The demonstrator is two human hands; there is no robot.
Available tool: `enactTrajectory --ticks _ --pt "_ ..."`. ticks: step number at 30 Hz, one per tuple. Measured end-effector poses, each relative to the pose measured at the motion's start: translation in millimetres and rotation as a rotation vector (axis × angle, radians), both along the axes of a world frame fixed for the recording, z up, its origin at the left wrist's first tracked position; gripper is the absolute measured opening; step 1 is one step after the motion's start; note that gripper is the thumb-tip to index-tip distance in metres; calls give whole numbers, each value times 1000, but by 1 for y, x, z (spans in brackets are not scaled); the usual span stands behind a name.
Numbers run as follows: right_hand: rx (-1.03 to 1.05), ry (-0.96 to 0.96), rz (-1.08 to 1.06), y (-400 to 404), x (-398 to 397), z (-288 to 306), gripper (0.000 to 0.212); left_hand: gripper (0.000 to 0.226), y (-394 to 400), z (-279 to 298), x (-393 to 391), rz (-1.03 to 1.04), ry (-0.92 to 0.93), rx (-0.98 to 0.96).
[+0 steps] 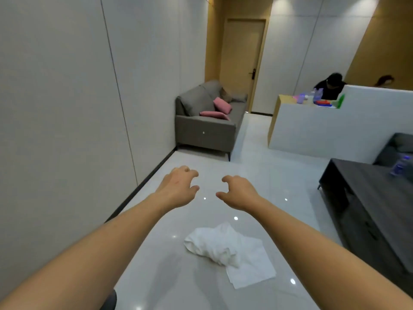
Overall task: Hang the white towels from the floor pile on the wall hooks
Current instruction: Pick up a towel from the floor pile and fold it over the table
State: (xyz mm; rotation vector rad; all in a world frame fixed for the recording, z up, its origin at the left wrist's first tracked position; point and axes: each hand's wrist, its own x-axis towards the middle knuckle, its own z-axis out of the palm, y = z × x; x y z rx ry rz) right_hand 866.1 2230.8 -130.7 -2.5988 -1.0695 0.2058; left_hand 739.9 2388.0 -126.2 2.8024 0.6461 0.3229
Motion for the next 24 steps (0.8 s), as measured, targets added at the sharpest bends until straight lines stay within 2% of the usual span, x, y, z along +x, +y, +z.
enactTrajectory --ticks 12,20,24 --pt "-196 381 -279 -23 146 -178 56 48 37 -161 178 -187 336 -230" --pt "-375 628 -312 -28 238 -314 39 44 44 -286 278 -123 564 -376" --pt "-447 768 -292 -27 272 -375 39 43 46 -345 311 -48 658 -437"
